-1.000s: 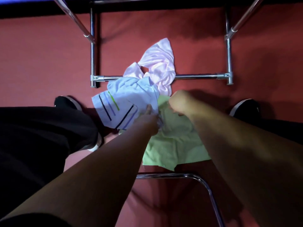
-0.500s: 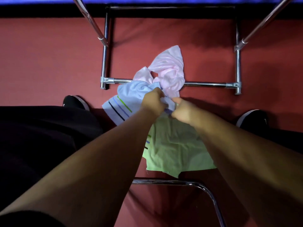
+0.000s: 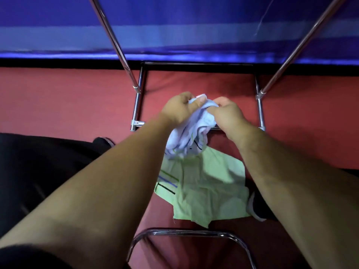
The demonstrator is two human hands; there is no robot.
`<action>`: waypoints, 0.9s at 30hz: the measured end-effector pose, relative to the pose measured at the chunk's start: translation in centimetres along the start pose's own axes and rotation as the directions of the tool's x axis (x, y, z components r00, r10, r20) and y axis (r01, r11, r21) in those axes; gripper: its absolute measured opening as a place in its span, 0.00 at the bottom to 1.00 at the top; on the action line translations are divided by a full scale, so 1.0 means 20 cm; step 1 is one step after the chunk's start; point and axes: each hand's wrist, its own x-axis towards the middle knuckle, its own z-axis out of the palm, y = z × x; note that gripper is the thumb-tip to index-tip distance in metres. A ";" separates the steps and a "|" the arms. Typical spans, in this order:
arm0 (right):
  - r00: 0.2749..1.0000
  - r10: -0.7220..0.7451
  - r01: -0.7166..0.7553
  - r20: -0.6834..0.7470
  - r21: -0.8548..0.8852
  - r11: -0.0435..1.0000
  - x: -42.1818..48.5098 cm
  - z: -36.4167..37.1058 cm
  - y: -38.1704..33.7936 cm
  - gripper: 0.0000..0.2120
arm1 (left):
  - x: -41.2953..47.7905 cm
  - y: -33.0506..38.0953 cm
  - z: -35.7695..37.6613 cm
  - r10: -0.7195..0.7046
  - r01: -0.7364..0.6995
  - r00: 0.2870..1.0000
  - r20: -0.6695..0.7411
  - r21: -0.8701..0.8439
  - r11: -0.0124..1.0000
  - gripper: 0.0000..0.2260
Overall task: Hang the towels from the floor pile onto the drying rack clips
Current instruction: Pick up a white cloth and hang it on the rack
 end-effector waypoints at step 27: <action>0.958 -0.272 0.288 -0.095 0.323 0.901 -0.70 -0.44 -0.80 0.14 | -0.57 0.83 -0.49 0.335 -0.322 0.941 0.053 -0.174 0.931 0.09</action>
